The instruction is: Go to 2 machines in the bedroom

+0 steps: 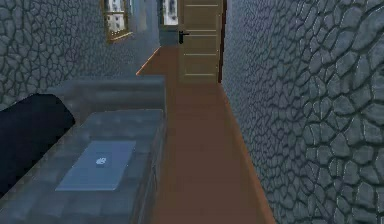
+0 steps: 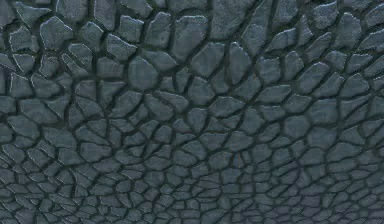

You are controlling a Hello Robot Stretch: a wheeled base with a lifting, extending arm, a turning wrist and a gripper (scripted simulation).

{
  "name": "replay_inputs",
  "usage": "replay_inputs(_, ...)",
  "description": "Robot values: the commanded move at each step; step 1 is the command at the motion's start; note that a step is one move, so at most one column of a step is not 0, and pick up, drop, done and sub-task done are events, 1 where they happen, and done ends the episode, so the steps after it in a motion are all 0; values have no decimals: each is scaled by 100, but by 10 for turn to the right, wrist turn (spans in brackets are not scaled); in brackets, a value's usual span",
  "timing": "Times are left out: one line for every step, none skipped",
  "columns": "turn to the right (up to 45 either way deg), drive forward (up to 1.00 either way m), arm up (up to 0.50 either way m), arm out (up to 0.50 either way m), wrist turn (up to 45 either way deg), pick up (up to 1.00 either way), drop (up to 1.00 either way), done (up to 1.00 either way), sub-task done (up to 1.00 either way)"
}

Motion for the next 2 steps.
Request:
replay_inputs(30,0,0,0,0,0,0,0,0)
replay_inputs(0,100,0,0,0,0,0,0,0)
